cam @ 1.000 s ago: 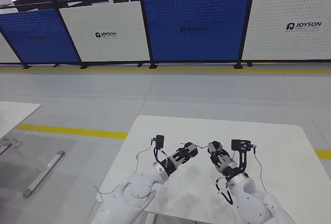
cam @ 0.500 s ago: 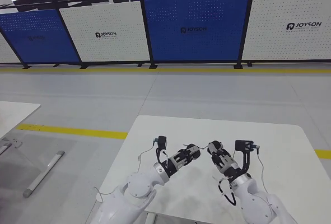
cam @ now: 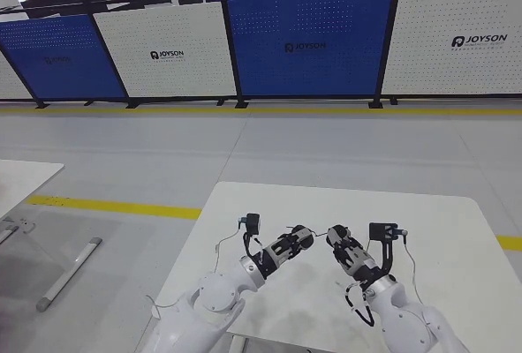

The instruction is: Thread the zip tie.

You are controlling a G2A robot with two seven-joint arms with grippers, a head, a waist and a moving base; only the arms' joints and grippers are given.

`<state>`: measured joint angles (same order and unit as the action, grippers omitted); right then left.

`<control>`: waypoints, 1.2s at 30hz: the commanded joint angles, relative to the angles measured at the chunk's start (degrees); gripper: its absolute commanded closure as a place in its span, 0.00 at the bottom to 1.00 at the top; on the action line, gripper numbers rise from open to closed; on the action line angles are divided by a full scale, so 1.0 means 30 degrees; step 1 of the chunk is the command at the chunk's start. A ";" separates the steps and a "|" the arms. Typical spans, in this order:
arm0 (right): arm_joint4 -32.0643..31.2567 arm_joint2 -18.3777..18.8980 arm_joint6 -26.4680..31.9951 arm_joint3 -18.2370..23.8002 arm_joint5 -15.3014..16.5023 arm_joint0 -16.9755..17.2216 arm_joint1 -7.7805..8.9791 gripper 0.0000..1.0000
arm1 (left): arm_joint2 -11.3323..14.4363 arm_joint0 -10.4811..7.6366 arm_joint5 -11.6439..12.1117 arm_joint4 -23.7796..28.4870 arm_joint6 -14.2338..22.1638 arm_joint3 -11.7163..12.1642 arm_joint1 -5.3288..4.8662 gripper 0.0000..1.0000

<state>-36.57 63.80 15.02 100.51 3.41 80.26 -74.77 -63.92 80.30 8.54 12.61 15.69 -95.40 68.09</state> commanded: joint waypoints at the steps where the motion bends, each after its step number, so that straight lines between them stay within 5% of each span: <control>1: -0.0095 0.0045 0.0057 0.0036 -0.0104 0.0015 0.0008 0.96 | 0.0021 -0.0072 -0.0322 0.0035 -0.0131 0.0045 0.0017 1.00; 15: -0.0448 -0.0138 0.0143 0.0047 -0.0351 -0.0040 -0.0033 0.93 | 0.0061 -0.0172 -0.0600 -0.0336 -0.0463 0.0002 0.0057 1.00; 23: -0.0520 -0.0104 0.0350 0.0041 -0.0334 -0.0069 -0.0029 0.80 | 0.0036 -0.0244 -0.0590 -0.0355 -0.0562 0.0059 0.0083 1.00; 25: -0.0517 -0.0094 0.0329 0.0036 -0.0346 -0.0071 -0.0033 0.83 | 0.0021 -0.0262 -0.0596 -0.0356 -0.0560 0.0061 0.0087 1.00; 28: -0.0500 -0.0076 0.0219 0.0017 -0.0380 -0.0080 -0.0044 1.00 | -0.0002 -0.0281 -0.0602 -0.0348 -0.0535 0.0060 0.0091 1.00; 36: -0.0489 -0.0045 0.0147 -0.0004 -0.0489 -0.0098 -0.0066 1.00 | -0.0071 -0.0302 -0.0613 -0.0395 -0.0474 0.0103 0.0094 1.00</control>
<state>-38.00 63.67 15.45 100.50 1.96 79.97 -74.96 -64.10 79.41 6.69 11.42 14.25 -95.12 68.37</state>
